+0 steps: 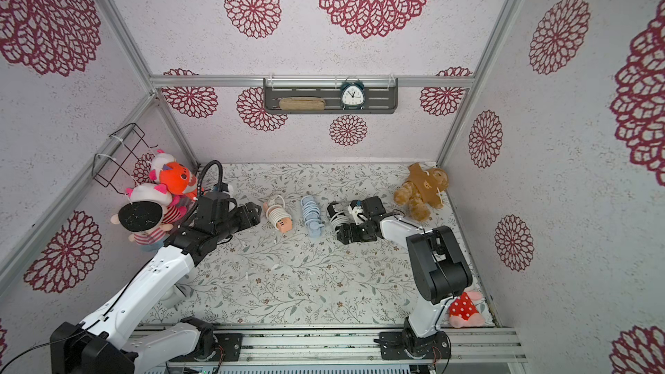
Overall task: Unwrap the cord wrapped around the power strip
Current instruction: Pick up the power strip from the center of the board.
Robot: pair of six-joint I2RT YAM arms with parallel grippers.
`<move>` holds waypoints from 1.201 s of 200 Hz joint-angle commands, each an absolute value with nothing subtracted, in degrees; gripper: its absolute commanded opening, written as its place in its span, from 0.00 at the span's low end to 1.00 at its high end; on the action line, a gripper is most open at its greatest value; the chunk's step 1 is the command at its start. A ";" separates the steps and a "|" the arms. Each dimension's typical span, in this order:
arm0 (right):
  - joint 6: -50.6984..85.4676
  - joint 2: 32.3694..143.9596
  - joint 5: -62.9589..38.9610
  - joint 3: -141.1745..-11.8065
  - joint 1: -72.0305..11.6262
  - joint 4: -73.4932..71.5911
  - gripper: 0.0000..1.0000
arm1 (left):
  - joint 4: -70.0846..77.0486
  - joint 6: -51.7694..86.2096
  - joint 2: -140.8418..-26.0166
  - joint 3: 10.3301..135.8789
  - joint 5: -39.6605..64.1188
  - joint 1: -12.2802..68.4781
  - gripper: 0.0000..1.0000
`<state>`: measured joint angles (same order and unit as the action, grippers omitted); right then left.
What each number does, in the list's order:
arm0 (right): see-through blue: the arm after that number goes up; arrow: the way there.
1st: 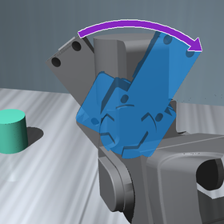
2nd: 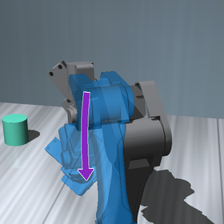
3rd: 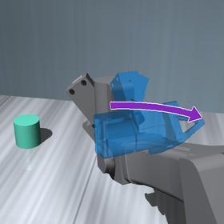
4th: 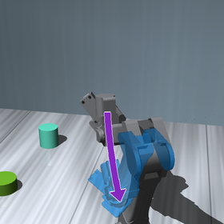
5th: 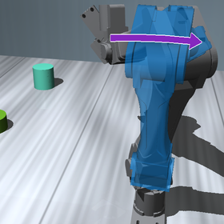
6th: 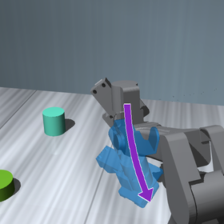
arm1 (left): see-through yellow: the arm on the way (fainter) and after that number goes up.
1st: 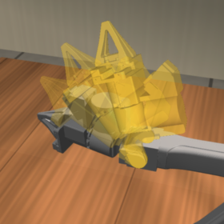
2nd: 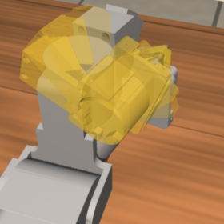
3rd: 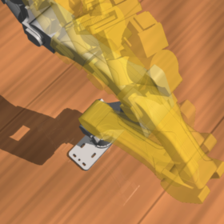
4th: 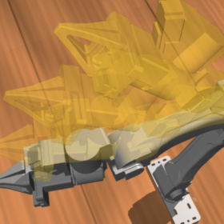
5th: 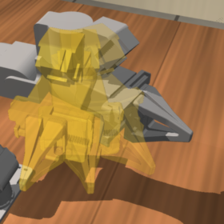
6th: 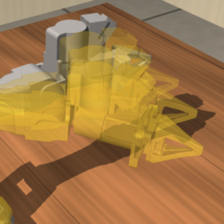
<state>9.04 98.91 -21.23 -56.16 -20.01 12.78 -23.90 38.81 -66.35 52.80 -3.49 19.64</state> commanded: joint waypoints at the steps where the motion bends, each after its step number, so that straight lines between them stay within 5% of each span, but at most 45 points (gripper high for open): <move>1: 8.51 97.92 -21.00 -58.92 -19.83 12.12 0.94 | -21.18 40.76 -67.67 51.87 -2.65 20.66 0.82; 93: 9.88 103.79 -19.18 -62.51 -22.19 13.26 0.86 | -18.23 42.96 -69.35 51.23 -3.43 21.81 0.83; 173: 9.24 100.82 -17.23 -62.40 -22.31 12.98 0.50 | -14.58 44.89 -72.98 52.79 -2.08 23.94 0.83; 213: 8.70 95.38 -17.48 -61.52 -22.29 10.90 0.42 | -9.23 47.97 -74.82 53.52 2.10 26.03 0.87; 240: 9.12 90.13 -20.07 -59.64 -22.28 7.65 0.39 | -3.44 50.84 -76.81 53.09 5.95 28.02 0.99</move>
<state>9.52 97.58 -17.69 -59.53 -22.06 12.88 -11.09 46.78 -75.22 52.25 1.58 26.24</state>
